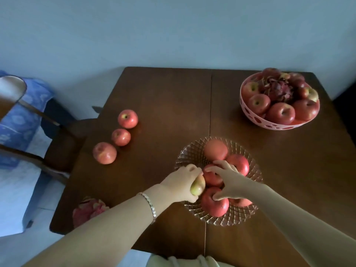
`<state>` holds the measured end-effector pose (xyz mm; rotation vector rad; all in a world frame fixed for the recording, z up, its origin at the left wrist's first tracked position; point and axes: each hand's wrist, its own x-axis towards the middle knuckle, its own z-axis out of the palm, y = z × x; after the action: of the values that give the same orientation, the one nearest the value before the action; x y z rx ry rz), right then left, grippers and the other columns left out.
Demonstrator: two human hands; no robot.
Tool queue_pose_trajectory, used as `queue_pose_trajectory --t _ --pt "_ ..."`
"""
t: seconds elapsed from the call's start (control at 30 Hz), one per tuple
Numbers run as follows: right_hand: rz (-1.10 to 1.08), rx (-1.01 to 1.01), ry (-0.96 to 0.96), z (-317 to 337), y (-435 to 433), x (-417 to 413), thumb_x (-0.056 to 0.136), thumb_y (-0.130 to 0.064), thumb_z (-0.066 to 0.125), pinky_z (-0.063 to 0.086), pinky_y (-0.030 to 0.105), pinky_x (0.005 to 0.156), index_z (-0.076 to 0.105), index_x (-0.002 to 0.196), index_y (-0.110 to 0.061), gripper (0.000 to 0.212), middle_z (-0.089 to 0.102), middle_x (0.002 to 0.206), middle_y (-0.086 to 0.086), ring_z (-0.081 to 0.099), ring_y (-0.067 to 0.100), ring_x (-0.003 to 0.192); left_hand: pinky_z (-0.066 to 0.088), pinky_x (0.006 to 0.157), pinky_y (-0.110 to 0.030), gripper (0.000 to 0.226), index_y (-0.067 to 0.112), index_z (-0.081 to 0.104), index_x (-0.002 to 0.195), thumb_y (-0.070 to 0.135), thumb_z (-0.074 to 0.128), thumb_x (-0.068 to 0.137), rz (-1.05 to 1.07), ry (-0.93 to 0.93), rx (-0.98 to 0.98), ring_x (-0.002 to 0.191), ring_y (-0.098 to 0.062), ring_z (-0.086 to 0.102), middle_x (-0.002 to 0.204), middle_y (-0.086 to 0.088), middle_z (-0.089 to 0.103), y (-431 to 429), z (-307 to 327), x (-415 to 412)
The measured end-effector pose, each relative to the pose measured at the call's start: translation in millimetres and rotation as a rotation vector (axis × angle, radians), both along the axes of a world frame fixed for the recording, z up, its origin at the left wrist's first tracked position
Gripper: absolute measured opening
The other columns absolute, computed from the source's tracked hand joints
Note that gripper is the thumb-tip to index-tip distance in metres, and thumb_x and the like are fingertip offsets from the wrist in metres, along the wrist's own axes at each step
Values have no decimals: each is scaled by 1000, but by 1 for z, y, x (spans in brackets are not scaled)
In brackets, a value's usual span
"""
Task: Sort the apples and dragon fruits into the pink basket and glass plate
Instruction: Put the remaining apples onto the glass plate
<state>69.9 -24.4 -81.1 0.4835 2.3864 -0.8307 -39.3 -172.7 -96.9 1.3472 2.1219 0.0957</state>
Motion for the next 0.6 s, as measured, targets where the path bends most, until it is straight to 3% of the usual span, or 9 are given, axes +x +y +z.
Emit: queue_pose_trajectory --t 0.1,0.2,0.3,0.37,0.43,0.5,0.6 --pt "38 103 2 11 -6 -16 75 -27 67 32 44 109 37 136 -34 68 20 148 -2 23 25 134 43 102 -40 67 20 38 137 29 70 79 28 -92 -1 129 -24 43 144 0 36 -3 7 -1" --pt "3 64 113 23 -13 -38 82 -15 54 35 41 108 46 132 -25 52 40 142 1 36 21 131 34 112 -34 64 28 31 145 41 58 88 171 -236 42 137 -15 37 151 7 36 -17 17 -18" --pt "18 19 184 32 -20 -56 86 -13 51 43 32 101 52 127 -20 41 56 128 0 53 17 116 28 114 -28 49 18 42 141 29 51 93 433 19 304 134 -15 42 144 2 47 -44 22 -46" --pt "11 -29 208 36 -29 -68 87 -13 49 47 31 97 55 123 -21 37 60 118 -5 58 16 107 28 115 -31 54 12 40 141 20 56 90 652 263 353 136 -22 39 147 -8 41 -66 16 -73" --pt "9 -67 234 36 -37 -80 87 -14 48 47 31 95 57 120 -22 34 60 110 -8 60 14 103 24 117 -40 73 10 23 148 25 62 88 866 363 144 144 -33 20 156 -18 19 -85 8 -100" --pt "17 -88 252 36 -45 -88 88 -15 48 46 28 95 58 117 -23 31 62 108 -8 58 11 102 19 118 -47 91 13 7 151 36 66 85 1013 332 -95 145 -41 4 158 -19 -3 -100 -1 -124" --pt "16 -105 255 32 -55 -96 89 -16 47 45 24 94 59 114 -25 29 62 107 -6 57 9 101 23 115 -49 97 23 0 152 41 67 84 1051 295 -171 144 -44 8 159 -13 -11 -117 -19 -150"
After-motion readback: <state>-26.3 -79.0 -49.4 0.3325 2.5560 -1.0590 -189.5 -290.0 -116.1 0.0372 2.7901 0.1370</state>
